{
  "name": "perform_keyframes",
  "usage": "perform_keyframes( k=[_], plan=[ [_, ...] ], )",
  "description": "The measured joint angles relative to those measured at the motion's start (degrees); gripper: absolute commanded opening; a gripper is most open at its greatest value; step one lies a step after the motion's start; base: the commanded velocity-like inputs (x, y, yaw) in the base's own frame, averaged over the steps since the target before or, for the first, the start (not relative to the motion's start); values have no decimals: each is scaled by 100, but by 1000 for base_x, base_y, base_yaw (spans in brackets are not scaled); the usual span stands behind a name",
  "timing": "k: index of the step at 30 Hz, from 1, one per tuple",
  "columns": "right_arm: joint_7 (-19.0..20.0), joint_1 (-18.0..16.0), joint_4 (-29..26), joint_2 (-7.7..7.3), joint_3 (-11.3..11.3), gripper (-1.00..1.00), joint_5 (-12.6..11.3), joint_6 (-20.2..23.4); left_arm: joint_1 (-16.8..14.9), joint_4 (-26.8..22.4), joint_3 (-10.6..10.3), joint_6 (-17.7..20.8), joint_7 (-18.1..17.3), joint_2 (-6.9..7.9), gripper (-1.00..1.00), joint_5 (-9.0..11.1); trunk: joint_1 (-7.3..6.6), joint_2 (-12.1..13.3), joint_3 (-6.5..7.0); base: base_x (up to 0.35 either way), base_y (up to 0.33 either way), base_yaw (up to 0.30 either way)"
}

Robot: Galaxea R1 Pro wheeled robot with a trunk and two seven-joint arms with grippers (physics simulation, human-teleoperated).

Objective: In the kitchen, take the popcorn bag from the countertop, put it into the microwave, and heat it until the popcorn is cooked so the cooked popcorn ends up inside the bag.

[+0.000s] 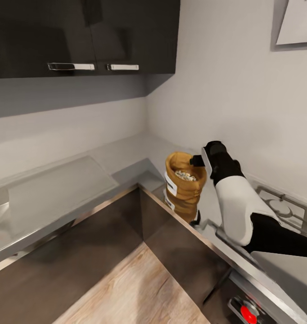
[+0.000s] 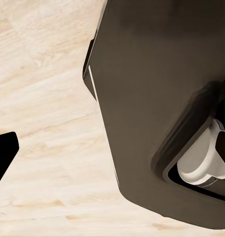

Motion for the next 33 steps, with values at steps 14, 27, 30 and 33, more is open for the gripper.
perform_keyframes(
  k=[14, 27, 30, 33],
  plan=[
    [153, 0, 519, -384, 7, 100, 41, -293, 0, 0, 0, -5, -2, -2, 100, 0, 3, 0, 0, 6, 0, 0],
    [133, 6, 539, -338, 24, 100, -9, -302, 0, 0, 0, 0, 4, -8, 100, 0, 3, 0, 0, -55, 0, 0],
    [139, 5, 555, -320, 25, 100, -24, -303, 1, 0, 0, 0, 1, -9, 100, 0, 3, 0, 0, 0, 0, 0],
    [137, 6, 601, -317, 25, 100, -22, -303, 0, 0, 0, 0, 3, -6, 100, 0, 3, 0, 0, 0, 0, 0]
  ],
)
